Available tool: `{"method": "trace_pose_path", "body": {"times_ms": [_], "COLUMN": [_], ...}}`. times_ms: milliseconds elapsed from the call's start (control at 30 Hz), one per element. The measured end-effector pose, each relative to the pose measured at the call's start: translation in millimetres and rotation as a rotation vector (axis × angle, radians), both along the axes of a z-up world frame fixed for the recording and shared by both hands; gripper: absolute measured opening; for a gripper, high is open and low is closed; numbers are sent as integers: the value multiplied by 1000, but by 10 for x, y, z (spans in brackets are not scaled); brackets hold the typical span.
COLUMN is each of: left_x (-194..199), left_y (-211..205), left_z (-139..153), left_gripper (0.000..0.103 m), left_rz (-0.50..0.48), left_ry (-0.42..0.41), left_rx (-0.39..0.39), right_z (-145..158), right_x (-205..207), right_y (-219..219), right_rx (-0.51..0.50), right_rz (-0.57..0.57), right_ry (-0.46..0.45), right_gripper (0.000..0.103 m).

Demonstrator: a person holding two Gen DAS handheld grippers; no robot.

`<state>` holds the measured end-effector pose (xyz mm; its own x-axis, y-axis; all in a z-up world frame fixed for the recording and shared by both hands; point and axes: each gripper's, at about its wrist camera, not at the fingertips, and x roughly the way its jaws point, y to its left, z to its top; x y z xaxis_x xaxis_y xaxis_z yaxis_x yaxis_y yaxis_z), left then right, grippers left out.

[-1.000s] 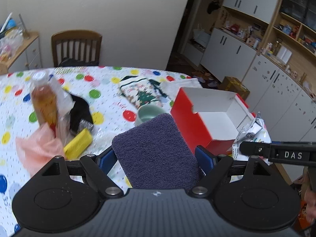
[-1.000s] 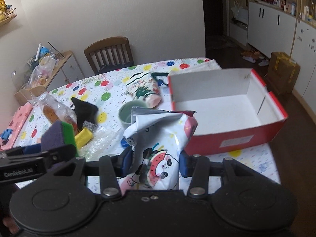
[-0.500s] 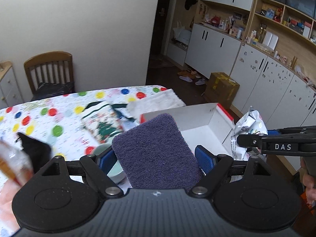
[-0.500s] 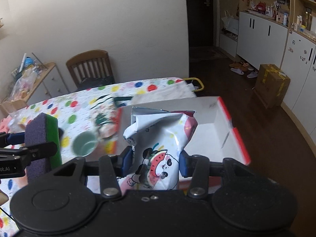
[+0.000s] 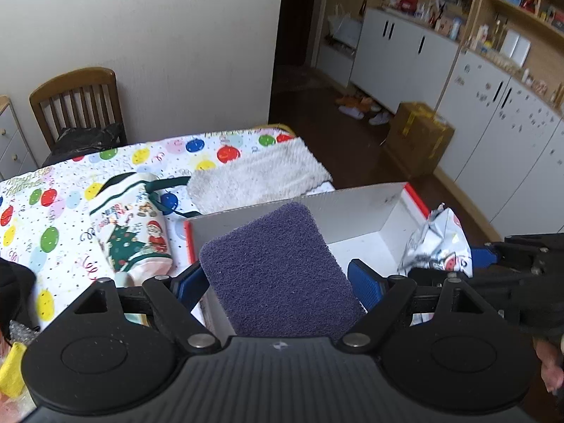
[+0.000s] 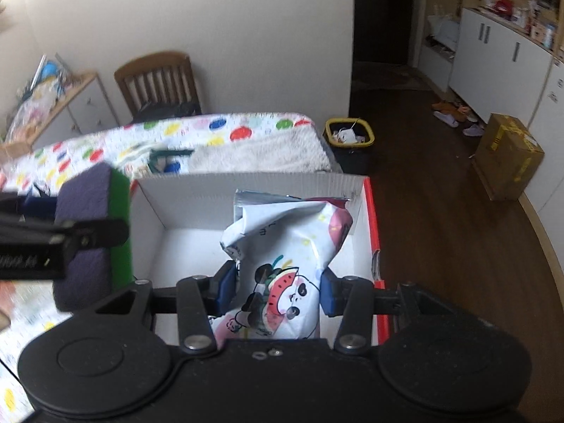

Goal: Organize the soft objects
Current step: 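Carry the purple sponge and panda bag into the red box and release both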

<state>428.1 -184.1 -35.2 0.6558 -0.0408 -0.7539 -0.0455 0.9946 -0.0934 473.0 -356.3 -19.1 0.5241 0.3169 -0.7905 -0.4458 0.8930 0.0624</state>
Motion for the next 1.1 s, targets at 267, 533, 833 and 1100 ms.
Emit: {"method": "trace_pose_path", "body": {"times_ms": [267,533,833,1100], "left_x": [406,674,915,998], "left_y": [-197,-280,-338,-283], "left_z": [-432,-842,-1142,-1272], "left_gripper": [85,85,85,86], "left_rz": [-15,-11,-41,-34], "left_ry": [82,176,290,342], "left_rx": [30,51,57,27], "right_z": [-352,-663,-877,-933], "right_x": [115,163,277,310], "right_y": [145,242,278,343], "right_rx": [-94,-167,-198,-247], "right_rz": [132,208,240,257], "right_ry": [39,116,176,208], "right_gripper": [45,45,46,47]}}
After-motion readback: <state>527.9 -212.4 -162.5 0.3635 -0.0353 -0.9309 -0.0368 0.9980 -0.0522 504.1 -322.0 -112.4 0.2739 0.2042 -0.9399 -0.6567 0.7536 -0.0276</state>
